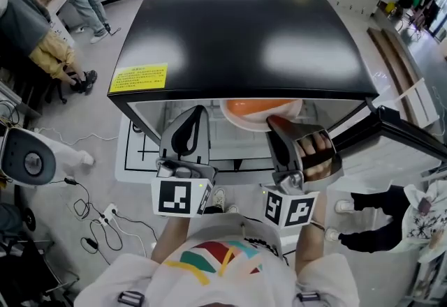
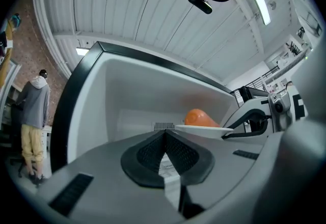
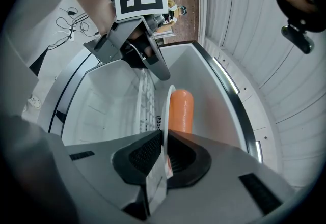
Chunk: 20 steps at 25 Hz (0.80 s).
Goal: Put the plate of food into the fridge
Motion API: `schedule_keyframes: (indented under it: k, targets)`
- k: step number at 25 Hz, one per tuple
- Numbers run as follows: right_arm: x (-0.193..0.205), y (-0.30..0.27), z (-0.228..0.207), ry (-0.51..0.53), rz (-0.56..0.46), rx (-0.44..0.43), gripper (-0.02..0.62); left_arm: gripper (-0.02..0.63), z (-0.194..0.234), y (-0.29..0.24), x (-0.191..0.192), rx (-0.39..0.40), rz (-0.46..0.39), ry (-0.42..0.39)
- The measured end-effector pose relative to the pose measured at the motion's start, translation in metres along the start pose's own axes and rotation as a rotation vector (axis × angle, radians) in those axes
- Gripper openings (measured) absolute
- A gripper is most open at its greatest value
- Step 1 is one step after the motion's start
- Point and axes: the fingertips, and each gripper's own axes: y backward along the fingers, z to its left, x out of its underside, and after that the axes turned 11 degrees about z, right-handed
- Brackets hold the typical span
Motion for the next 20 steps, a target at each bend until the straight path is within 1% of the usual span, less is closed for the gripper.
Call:
schedule_keyframes:
  k: [7, 14, 20]
  targets:
    - [-0.011, -0.014, 0.005, 0.040, -0.025, -0.069, 0.028, 0.006, 0.015, -0.002, 0.005, -0.013, 0.023, -0.001]
    - [-0.011, -0.027, 0.008, 0.053, -0.032, -0.104, 0.029, 0.006, 0.019, -0.003, 0.008, -0.028, 0.030, -0.001]
    - [-0.011, -0.040, 0.007, 0.094, -0.026, -0.136, 0.034, 0.006, 0.024, -0.006, 0.013, -0.033, 0.049, 0.003]
